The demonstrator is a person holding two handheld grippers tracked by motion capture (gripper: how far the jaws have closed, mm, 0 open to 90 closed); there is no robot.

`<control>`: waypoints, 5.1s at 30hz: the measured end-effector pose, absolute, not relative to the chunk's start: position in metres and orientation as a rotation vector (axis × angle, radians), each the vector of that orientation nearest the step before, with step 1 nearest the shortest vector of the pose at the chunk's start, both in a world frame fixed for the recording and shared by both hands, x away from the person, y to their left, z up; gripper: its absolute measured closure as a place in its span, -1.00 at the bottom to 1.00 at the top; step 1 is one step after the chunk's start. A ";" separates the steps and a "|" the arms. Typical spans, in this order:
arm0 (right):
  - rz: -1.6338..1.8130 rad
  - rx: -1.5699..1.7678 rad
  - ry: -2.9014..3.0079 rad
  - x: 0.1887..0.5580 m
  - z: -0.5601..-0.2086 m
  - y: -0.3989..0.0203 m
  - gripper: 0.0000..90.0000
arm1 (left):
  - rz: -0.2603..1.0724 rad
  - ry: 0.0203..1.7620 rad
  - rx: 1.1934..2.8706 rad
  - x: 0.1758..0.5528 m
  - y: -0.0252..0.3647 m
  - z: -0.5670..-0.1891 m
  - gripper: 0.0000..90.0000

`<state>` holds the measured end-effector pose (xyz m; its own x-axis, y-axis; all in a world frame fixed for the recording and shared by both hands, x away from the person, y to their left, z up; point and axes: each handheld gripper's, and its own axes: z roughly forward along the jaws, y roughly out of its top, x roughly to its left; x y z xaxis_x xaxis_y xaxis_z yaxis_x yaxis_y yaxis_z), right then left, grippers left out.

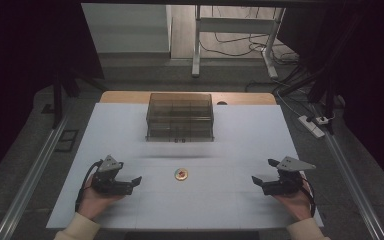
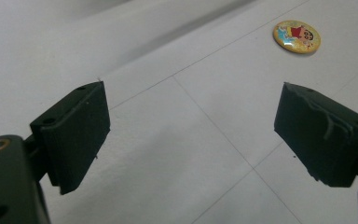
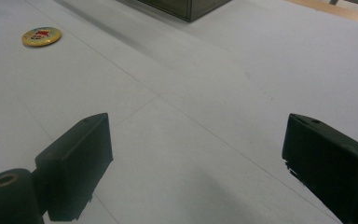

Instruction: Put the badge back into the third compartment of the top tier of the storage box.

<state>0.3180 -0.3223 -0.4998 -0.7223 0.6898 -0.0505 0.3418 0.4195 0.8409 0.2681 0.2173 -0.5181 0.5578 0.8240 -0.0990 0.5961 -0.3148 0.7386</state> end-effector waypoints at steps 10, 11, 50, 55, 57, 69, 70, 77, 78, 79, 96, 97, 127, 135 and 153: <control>1.209 0.867 2.282 0.316 -0.500 -0.322 -0.78 | 0.365 1.138 2.029 0.269 0.220 -0.517 -0.77; 1.201 0.868 2.282 0.316 -0.501 -0.322 -0.78 | 0.365 1.135 2.030 0.269 0.220 -0.516 -0.77; 1.169 0.866 2.319 0.319 -0.507 -0.321 -0.75 | 0.294 1.041 2.052 0.289 0.200 -0.497 -0.74; 1.170 0.862 2.323 0.318 -0.506 -0.320 -0.75 | 0.292 1.016 2.068 0.291 0.193 -0.492 -0.73; 1.162 0.859 2.327 0.318 -0.506 -0.319 -0.75 | 0.287 1.004 2.079 0.293 0.188 -0.490 -0.72; 1.186 0.863 2.322 0.317 -0.506 -0.319 -0.75 | 0.278 0.948 2.106 0.303 0.170 -0.480 -0.72; 1.185 0.864 2.322 0.317 -0.506 -0.319 -0.75 | 0.277 0.944 2.106 0.304 0.169 -0.479 -0.72; 1.170 0.857 2.332 0.318 -0.507 -0.318 -0.75 | 0.255 0.919 2.132 0.311 0.157 -0.478 -0.72; 1.171 0.858 2.331 0.318 -0.507 -0.318 -0.75 | 0.252 0.916 2.135 0.312 0.154 -0.478 -0.72; 1.172 0.859 2.331 0.318 -0.507 -0.318 -0.75 | 0.249 0.909 2.142 0.313 0.151 -0.478 -0.72; 1.175 0.850 2.333 0.316 -0.506 -0.317 -0.74 | 0.215 0.836 2.224 0.325 0.119 -0.479 -0.72; 1.175 0.850 2.333 0.316 -0.506 -0.317 -0.74 | 0.212 0.834 2.228 0.326 0.117 -0.479 -0.72; 1.168 0.857 2.339 0.317 -0.508 -0.317 -0.74 | 0.167 0.792 2.342 0.348 0.076 -0.490 -0.69; 1.164 0.855 2.341 0.317 -0.508 -0.317 -0.74 | 0.147 0.782 2.395 0.351 0.068 -0.496 -0.68; 1.158 0.854 2.347 0.317 -0.509 -0.317 -0.73 | 0.130 0.794 2.476 0.356 0.067 -0.509 -0.61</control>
